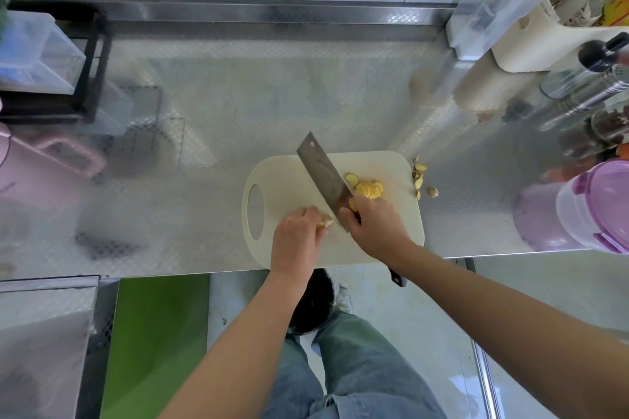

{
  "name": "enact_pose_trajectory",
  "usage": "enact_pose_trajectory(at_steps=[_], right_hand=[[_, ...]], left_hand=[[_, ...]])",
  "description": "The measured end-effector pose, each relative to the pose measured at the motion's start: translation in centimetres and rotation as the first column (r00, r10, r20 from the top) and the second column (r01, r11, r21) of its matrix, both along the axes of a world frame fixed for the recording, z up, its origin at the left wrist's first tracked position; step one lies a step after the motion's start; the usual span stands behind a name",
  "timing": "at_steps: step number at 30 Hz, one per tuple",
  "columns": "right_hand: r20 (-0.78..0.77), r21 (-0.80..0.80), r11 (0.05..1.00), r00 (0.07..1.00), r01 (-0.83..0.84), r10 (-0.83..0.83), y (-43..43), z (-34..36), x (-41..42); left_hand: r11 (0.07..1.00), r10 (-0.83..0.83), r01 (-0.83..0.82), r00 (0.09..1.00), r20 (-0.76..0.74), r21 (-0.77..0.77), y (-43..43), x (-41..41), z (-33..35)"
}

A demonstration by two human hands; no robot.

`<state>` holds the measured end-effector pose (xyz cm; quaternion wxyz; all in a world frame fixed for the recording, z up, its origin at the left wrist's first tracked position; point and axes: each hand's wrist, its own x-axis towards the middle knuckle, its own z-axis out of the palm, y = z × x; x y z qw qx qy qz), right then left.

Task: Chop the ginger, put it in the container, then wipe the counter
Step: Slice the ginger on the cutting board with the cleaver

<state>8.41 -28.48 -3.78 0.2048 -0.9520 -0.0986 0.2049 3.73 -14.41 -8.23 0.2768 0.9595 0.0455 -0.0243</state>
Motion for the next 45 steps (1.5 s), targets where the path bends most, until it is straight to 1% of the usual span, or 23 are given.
enact_pose_trajectory(at_steps=[4,7,15,20,26,34,37,42,45], right_hand=[[-0.02,-0.091,0.986,0.99,-0.141,0.14,-0.5,1.2,0.4],[-0.047,-0.134,0.973,0.982,-0.188,0.184,-0.5,1.5,0.1],[-0.063,-0.171,0.958,0.973,-0.229,0.221,-0.4,1.4,-0.1],[-0.054,-0.233,0.943,0.971,-0.237,0.231,0.5,1.3,-0.4],[-0.059,-0.25,0.939,0.972,-0.236,0.229,1.6,-0.1,-0.6],[-0.033,-0.189,0.967,0.985,-0.174,0.17,2.0,-1.3,-0.6],[-0.01,-0.136,0.986,0.995,-0.095,0.095,1.5,-1.4,-0.6],[-0.053,-0.014,0.991,0.99,0.131,-0.131,1.1,-1.7,-0.4],[-0.057,0.0,0.992,0.991,0.123,-0.123,1.2,-1.3,-0.2]], left_hand=[[1.0,0.009,-0.009,1.0,0.001,0.003,-0.1,0.0,0.0],[1.0,0.006,-0.006,1.0,-0.004,0.003,0.0,0.0,-0.1],[1.0,0.009,-0.009,1.0,0.005,0.005,0.1,0.2,-0.2],[1.0,0.003,-0.003,1.0,0.001,-0.001,0.1,0.3,-0.4],[1.0,-0.029,0.029,1.0,0.001,-0.002,0.1,0.4,-0.4],[0.999,-0.046,0.046,0.999,0.026,0.009,0.3,0.3,-0.7],[0.999,-0.031,0.031,0.999,0.017,0.012,0.4,0.1,-0.9],[1.0,-0.023,0.024,0.999,0.023,-0.006,0.3,-0.8,-0.7],[0.999,-0.014,0.015,0.999,0.037,-0.029,0.2,-1.1,-0.6]])
